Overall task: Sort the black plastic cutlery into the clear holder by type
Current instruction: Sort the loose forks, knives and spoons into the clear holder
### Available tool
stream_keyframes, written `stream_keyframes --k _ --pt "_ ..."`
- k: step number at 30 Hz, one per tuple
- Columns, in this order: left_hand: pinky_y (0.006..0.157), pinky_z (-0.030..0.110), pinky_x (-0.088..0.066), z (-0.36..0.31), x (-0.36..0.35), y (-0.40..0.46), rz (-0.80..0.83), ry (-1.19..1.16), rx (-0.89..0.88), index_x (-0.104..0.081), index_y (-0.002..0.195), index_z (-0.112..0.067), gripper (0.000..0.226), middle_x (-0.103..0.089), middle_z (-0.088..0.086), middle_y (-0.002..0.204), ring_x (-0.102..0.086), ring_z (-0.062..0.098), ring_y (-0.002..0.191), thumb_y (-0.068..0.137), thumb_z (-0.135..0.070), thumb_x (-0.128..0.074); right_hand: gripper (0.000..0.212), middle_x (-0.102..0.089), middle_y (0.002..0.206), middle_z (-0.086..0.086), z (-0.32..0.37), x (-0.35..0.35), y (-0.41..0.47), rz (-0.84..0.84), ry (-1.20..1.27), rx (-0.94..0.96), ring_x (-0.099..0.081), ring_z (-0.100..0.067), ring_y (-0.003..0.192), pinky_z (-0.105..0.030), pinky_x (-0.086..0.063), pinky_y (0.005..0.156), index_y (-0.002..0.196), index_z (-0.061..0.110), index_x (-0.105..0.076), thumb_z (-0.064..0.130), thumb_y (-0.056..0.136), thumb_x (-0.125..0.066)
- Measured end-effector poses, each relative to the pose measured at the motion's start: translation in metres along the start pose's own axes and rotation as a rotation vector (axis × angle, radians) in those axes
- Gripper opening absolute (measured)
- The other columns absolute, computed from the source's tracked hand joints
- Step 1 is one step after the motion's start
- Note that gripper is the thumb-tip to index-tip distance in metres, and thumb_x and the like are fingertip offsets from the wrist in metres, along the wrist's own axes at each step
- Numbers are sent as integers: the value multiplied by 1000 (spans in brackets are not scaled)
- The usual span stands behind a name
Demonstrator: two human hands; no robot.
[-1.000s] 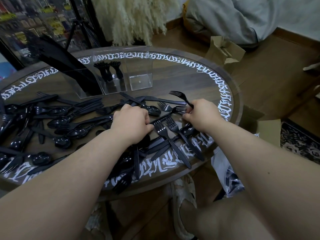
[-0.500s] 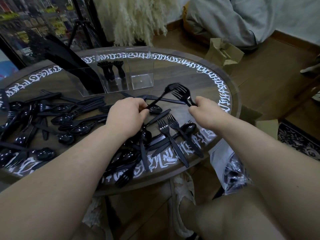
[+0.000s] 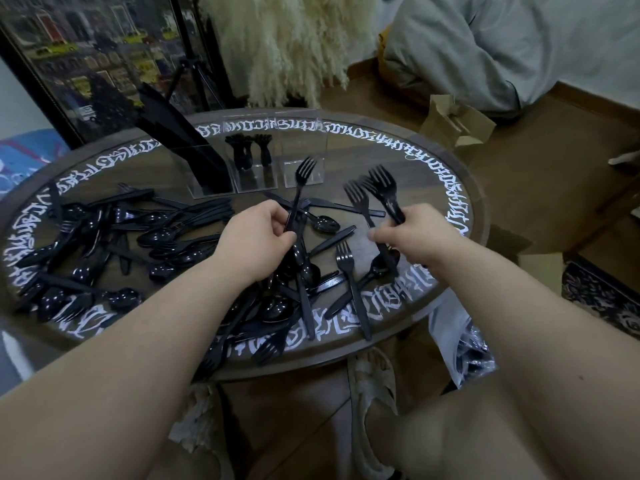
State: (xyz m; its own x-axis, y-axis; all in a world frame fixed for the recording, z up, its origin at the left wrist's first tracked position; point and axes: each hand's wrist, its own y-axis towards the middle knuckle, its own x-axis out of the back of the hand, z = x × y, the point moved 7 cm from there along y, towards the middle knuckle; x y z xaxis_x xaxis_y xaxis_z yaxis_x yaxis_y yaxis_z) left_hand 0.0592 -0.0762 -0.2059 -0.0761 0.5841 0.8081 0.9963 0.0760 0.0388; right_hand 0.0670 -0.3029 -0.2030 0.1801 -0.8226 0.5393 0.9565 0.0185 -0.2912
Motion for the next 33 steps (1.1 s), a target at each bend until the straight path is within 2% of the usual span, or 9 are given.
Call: stream_keyframes --k 3,8,13,20,24,27,29,31,33 --pt "69 24 -37 2 1 -2 40 -44 25 -59 96 -23 13 -58 -8 75 -55 12 75 85 -22 -66 23 -49 43 12 18 -16 1 31 169 8 -40 -2 35 -18 -32 45 69 13 -56 17 87 -68" --pt "62 16 -39 0 0 -7 99 -126 11 -62 91 -22 4 -59 -9 69 -52 4 63 88 -19 -63 19 -58 57 2 48 -54 7 81 300 86 -41 -1 36 -16 -32 39 70 12 -58 13 85 -69" --pt "60 22 -40 7 3 -12 144 -222 37 -64 89 -21 7 -65 -6 70 -56 9 61 91 -20 -58 13 -64 66 -7 56 -78 14 132 376 59 -35 -7 36 -20 -25 37 75 12 -62 8 86 -67" --pt "60 21 -48 23 6 -20 228 -505 177 -60 97 -12 18 -72 7 85 -67 13 66 97 -7 -43 14 -63 70 -8 61 -99 18 160 387 55 -35 -3 33 -19 -26 36 74 12 -61 8 86 -66" --pt "59 24 -46 27 9 -19 209 -422 110 -57 97 -12 8 -67 0 70 -63 12 59 96 -13 -49 15 -60 68 -4 67 -112 20 159 383 64 -35 -9 41 -22 -27 40 74 14 -61 19 88 -66" --pt "56 23 -43 35 14 -16 157 -364 122 -56 93 -18 14 -63 -3 69 -61 11 57 97 -11 -44 25 -54 63 -1 71 -119 20 171 465 10 -31 -11 43 -22 -25 42 83 15 -55 36 96 -50" --pt "51 20 -43 43 20 -15 109 -333 169 -54 95 -18 16 -64 -3 74 -60 8 56 97 -11 -39 19 -47 61 -2 72 -119 22 151 542 -21 -31 -12 45 -22 -25 43 86 16 -48 29 98 -42" --pt "42 13 -39 48 27 -15 61 -308 209 -52 98 -16 17 -64 -4 75 -56 5 52 97 -9 -36 13 -44 61 -3 74 -119 23 125 587 -15 -32 -13 45 -22 -26 43 83 16 -44 16 95 -40" --pt "41 14 -36 52 33 -15 26 -298 228 -51 99 -15 19 -62 -4 72 -53 8 53 95 -7 -34 14 -44 60 -3 76 -121 23 118 613 -5 -37 -14 48 -24 -32 44 80 15 -44 9 92 -42"
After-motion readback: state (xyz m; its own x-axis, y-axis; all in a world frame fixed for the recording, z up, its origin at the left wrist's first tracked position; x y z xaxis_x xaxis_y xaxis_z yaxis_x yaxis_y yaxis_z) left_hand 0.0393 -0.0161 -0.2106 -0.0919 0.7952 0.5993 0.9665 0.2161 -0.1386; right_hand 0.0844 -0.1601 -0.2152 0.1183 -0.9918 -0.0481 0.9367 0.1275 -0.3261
